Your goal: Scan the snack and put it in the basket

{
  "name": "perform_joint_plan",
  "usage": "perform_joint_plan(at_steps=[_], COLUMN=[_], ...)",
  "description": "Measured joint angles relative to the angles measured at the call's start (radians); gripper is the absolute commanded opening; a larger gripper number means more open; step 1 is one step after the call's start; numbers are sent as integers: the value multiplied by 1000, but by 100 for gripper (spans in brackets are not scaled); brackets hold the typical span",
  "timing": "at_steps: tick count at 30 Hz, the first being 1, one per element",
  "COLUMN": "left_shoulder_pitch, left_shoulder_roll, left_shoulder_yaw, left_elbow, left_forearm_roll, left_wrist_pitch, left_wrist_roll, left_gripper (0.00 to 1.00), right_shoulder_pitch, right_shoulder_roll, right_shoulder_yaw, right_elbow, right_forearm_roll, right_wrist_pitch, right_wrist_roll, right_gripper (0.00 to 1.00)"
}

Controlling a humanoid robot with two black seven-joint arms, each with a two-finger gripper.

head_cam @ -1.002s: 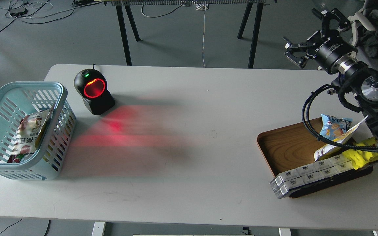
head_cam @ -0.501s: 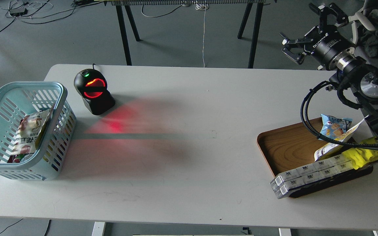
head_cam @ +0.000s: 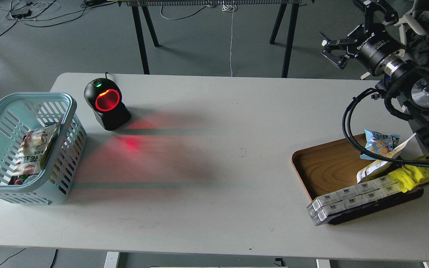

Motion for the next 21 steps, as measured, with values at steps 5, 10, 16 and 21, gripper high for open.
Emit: perform_joint_plan(at_steps=[5,10,16,21], left_shoulder_pitch=[-30,-41,-50,-57], left_shoulder_roll=[-1,-1,-21,-29], left_shoulder_yaw=[-1,-1,-1,-1], left_elbow=[3,4,8,23], left_forearm_roll=[-39,-87,-118,-136], left_wrist_pitch=[-18,-29,-36,-38], left_wrist_roll=[2,3,3,3], left_gripper=[99,99,99,99], right_shoulder_pitch=[-2,-3,-3,-3], right_shoulder_roll=[-4,-4,-2,2], right_shoulder_yaw=[0,0,-2,-2], right_elbow=[0,0,0,0], right_forearm_roll=[0,0,0,0], right_wrist_pitch=[0,0,0,0], right_wrist_roll=[0,1,1,1], right_gripper=[99,99,99,99])
